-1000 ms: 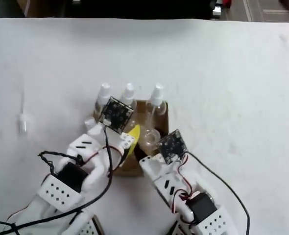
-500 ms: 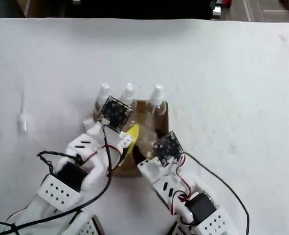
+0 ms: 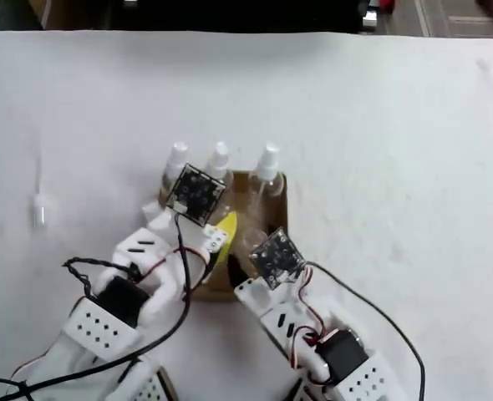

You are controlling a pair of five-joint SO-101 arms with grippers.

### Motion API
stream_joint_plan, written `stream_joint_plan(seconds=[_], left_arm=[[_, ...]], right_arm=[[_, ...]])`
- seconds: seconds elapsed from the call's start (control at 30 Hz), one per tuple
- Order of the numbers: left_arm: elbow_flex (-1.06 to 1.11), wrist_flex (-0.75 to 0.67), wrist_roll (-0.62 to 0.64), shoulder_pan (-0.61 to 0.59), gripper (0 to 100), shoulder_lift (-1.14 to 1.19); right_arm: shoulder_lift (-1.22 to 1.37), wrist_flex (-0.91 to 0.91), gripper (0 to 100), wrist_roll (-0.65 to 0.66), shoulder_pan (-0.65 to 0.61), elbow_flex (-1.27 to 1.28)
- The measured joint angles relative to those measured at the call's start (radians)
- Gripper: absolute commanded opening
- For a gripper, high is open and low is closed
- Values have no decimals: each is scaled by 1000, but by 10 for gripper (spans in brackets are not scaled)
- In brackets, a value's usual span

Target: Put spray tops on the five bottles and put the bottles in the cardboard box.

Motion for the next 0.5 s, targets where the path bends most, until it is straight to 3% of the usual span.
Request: stream_joint_plan(seconds=[0.1,0.3,0.5], left_arm=[[-9,0,0,0,127,0],[-12,0,0,-5,242,0],[-12,37,0,-6,241,-104]], right_arm=[[0,0,259,0,0,-37],[0,74,299,0,0,-143],[0,87,298,6,0,-210]])
